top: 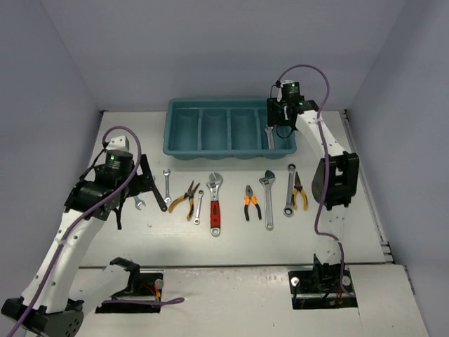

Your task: Sort the tools into containers

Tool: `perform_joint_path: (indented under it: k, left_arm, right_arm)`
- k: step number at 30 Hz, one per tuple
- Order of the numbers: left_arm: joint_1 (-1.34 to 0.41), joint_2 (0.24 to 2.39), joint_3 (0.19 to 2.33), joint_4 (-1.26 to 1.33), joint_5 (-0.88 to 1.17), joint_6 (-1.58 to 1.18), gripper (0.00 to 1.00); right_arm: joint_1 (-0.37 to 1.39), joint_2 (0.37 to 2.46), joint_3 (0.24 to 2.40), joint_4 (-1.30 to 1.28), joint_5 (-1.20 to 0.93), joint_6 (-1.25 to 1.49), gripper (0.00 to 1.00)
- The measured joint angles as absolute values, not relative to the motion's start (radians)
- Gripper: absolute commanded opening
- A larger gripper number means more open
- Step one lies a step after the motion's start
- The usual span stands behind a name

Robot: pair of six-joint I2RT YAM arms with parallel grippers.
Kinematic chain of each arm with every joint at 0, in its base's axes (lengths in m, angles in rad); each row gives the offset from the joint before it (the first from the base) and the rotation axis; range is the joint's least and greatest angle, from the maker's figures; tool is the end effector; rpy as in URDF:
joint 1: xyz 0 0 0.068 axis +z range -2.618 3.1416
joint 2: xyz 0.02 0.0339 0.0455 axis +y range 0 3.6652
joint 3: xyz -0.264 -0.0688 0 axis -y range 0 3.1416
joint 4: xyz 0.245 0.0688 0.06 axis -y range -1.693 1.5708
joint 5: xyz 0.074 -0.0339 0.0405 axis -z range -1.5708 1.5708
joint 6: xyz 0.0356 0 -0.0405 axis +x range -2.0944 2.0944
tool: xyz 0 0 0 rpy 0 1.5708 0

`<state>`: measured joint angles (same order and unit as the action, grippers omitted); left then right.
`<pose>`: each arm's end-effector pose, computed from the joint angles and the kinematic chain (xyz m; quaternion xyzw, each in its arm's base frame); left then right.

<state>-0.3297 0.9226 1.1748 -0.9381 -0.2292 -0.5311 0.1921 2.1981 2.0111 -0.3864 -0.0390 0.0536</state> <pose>0.1606 -0.0464 0.3744 -0.1390 0.8883 -0.0836 0.4297 0.5091 0.1004 0.2812 -0.0701 0.8753 0.0756 0.4725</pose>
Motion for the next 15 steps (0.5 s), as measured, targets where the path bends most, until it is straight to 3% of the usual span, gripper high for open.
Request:
perform_joint_path:
  k: [15]
  left_arm:
    - [-0.072,1.316,1.161,-0.792,-0.206,-0.598,0.76]
  right_arm:
    - [0.205,1.431,1.437,-0.381,-0.034,0.150,0.58]
